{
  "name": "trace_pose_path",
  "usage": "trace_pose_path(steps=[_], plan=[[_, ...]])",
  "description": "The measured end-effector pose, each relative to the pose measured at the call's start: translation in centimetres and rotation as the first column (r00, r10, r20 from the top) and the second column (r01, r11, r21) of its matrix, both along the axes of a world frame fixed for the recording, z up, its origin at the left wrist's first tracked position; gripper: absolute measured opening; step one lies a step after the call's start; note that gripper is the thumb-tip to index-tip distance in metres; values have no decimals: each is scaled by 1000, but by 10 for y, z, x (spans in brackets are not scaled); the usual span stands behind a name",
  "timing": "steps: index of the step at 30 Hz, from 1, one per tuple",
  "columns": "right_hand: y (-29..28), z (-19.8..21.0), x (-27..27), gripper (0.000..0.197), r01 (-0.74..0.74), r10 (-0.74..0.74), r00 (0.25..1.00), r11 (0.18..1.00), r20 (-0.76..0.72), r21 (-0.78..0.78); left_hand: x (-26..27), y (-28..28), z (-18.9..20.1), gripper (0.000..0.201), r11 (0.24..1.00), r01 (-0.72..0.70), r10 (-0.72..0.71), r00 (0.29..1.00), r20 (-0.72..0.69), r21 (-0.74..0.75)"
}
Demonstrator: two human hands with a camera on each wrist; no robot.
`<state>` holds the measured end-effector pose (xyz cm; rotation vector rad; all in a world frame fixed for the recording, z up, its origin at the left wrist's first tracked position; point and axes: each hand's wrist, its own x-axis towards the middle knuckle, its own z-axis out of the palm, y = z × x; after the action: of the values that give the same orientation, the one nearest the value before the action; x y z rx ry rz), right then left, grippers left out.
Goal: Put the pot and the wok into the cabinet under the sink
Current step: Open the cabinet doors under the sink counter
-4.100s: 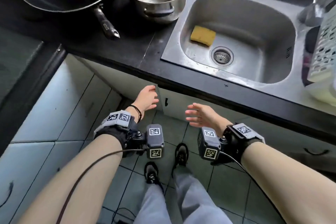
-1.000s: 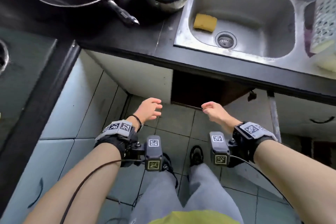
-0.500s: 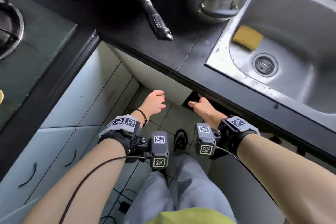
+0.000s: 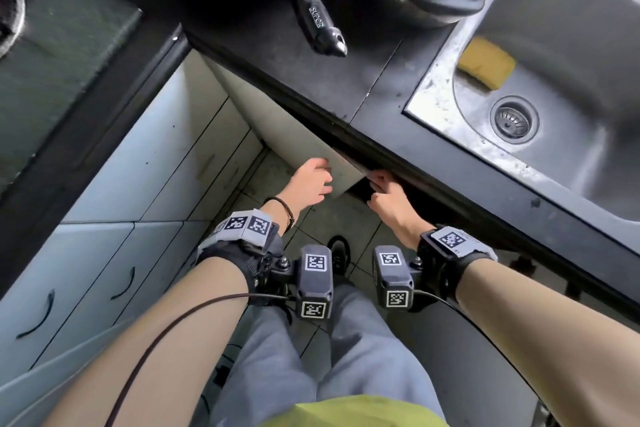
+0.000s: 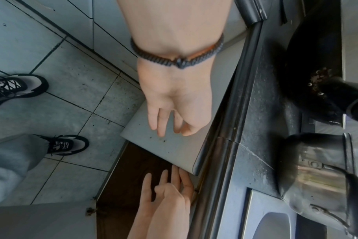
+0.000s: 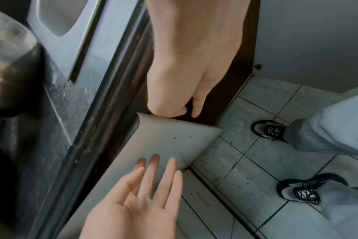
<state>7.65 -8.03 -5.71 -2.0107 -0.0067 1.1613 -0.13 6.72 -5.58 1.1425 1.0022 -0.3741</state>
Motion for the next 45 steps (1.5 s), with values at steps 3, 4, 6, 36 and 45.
trace_pose_path(steps=[3,4,6,36,45], plan=[[0,2,-16,53,-61,61,998,998,-6,-29,-16,3,4,44,1000,4,-4,1000,20,-7],[1,2,-23,51,-67,67,998,997,-16,-35,-22,5,6,46,1000,2,-1,1000,28,-11],[5,4,-42,48,-71,70,997,997,-35,-27,-37,8,11,44,999,-19,20,999,33,-27],[248,21,-273,23,-318,352,869,936,-348,154,-308,171,1,65,924,-214,208,977,55,316],[255,21,-254,44,-307,356,866,933,-351,186,-304,171,-4,61,909,-409,416,904,-102,82]])
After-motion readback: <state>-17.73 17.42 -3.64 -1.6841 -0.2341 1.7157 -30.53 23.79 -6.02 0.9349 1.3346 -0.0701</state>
